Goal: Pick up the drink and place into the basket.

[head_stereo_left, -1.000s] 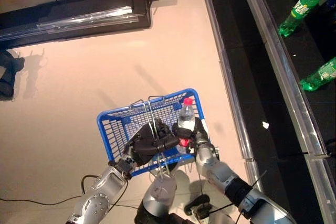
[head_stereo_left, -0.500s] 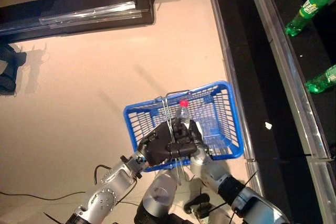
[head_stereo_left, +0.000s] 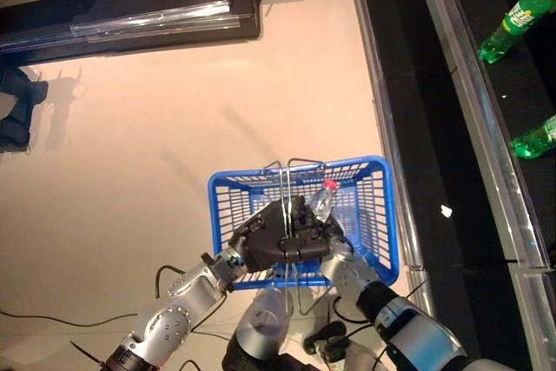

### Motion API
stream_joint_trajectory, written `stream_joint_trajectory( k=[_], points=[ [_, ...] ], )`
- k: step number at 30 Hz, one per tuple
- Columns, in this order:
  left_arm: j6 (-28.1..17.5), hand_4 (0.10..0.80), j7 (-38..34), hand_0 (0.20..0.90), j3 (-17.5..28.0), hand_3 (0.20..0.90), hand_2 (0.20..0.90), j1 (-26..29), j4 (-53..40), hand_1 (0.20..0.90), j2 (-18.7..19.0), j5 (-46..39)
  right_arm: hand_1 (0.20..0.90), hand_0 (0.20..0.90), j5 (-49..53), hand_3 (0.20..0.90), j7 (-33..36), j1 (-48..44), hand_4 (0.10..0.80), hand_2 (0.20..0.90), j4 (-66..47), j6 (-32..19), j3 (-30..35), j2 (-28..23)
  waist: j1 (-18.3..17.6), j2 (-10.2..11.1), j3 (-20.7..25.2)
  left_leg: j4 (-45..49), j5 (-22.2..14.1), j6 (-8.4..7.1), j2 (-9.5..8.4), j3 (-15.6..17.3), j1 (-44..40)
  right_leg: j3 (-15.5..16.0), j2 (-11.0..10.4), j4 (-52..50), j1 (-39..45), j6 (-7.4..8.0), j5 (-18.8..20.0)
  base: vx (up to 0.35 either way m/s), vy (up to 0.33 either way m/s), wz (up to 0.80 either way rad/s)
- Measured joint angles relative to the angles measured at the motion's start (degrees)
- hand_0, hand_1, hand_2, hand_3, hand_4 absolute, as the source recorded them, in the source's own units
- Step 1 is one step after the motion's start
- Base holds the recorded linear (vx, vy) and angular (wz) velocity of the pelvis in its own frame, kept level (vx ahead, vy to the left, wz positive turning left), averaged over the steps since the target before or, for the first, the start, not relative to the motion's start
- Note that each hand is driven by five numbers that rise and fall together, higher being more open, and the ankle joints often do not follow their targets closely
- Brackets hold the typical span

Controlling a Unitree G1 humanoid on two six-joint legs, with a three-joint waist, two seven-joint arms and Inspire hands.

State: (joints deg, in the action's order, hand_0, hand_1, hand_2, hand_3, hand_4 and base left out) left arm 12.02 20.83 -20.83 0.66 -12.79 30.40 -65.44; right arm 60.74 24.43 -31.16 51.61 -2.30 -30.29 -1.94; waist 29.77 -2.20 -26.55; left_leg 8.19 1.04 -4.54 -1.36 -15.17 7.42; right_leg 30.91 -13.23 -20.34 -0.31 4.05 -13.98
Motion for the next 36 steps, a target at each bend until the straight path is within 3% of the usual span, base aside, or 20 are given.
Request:
stream_joint_trajectory(
  k=[4, 5, 6, 7, 8, 27, 31, 36],
  points=[
    [0.0, 0.1, 0.0, 0.3, 0.0, 0.2, 0.3, 0.8, 0.0, 0.3, 0.4, 0.0, 0.312, 0.312, 9.7, 0.214, -2.0, -0.2, 0.114, 0.312, 1.5, -2.0, 3.6, 0.5, 0.0, 0.0, 0.0, 0.0, 0.0, 0.01, -0.04, 0.2, 0.0, 0.0, 0.0, 0.0, 0.0, 0.01, 0.0, 0.011, 0.027, 0.0],
    [0.0, 0.1, 0.0, 0.3, 0.0, 0.2, 0.3, 1.0, 0.0, 0.3, 0.4, 0.0, 0.446, 0.446, 10.3, 0.37, -2.0, -0.2, 0.27, 0.446, 1.5, -2.3, 4.1, 0.5, 0.0, 0.0, 0.0, 0.0, 0.0, 0.02, -0.05, 0.2, 0.0, 0.0, 0.0, 0.0, 0.0, 0.02, 0.0, 0.0, 0.0, 0.0],
    [0.0, 0.1, 0.0, 0.3, 0.0, 0.2, 0.3, 1.2, 0.0, 0.3, 0.5, 0.0, 0.651, 0.651, 11.9, 0.609, -2.0, -0.2, 0.509, 0.651, 1.5, -3.0, 4.9, 0.5, 0.1, 0.0, 0.0, 0.0, 0.0, 0.02, -0.06, 0.2, 0.0, 0.0, 0.0, 0.0, 0.0, 0.02, 0.0, 0.0, 0.0, 0.0],
    [0.0, 0.1, 0.0, 0.3, 0.0, 0.2, 0.3, 1.2, 0.0, 0.3, 0.5, 0.0, 0.735, 0.735, 12.6, 0.708, -2.0, -0.3, 0.608, 0.735, 1.5, -3.3, 5.2, 0.5, 0.1, 0.0, 0.0, 0.0, 0.0, 0.02, -0.08, 0.2, 0.0, 0.0, 0.0, 0.0, 0.0, 0.02, 0.0, 0.0, 0.0, 0.0],
    [0.1, 0.1, 0.0, 0.3, 0.1, 0.2, 0.3, 1.3, 0.0, 0.3, 0.5, 0.0, 0.9, 0.9, 13.6, 0.9, -2.0, -0.5, 0.8, 0.9, 1.5, -3.4, 5.9, 0.5, 0.1, 0.0, 0.0, 0.0, 0.0, 0.02, -0.15, 0.2, 0.1, 0.0, 0.0, 0.0, 0.0, 0.02, 0.0, 0.0, 0.0, 0.0],
    [2.7, 0.1, -1.1, 0.3, 0.9, 0.2, 0.3, 1.4, 4.6, 0.3, 0.3, -0.1, 0.9, 0.9, 20.7, 0.9, -6.8, -4.0, 0.8, 0.9, -2.9, -6.1, 7.5, 0.0, -0.3, 0.4, -0.3, 0.9, 0.0, 0.13, -0.57, 0.1, 1.7, 0.2, -0.3, -0.4, -1.3, 0.16, 0.1, 0.0, 0.001, 0.0],
    [2.7, 0.1, -1.3, 0.3, 1.3, 0.2, 0.3, 0.6, 4.9, 0.3, 0.3, 0.1, 0.9, 0.9, 20.4, 0.9, -7.4, -3.0, 0.8, 0.9, -8.3, -7.1, 7.0, -0.7, -0.7, 1.2, -0.7, 0.9, 0.1, 0.15, -0.42, 0.2, 1.8, 0.1, -0.3, -0.3, -1.5, 0.2, 0.2, -0.025, -0.006, 0.0],
    [2.5, 0.1, -1.4, 0.3, 2.5, 0.2, 0.3, -1.7, 5.0, 0.3, -0.6, 0.2, 0.9, 0.9, 16.5, 0.9, -8.6, 4.5, 0.8, 0.9, -20.4, -7.0, 3.9, -2.3, -2.4, 1.6, -0.9, 0.9, 0.1, 0.3, -0.37, 0.6, 2.2, -0.1, -0.2, 0.0, -1.9, 0.28, 0.7, -0.039, -0.014, -0.03]
  ],
)
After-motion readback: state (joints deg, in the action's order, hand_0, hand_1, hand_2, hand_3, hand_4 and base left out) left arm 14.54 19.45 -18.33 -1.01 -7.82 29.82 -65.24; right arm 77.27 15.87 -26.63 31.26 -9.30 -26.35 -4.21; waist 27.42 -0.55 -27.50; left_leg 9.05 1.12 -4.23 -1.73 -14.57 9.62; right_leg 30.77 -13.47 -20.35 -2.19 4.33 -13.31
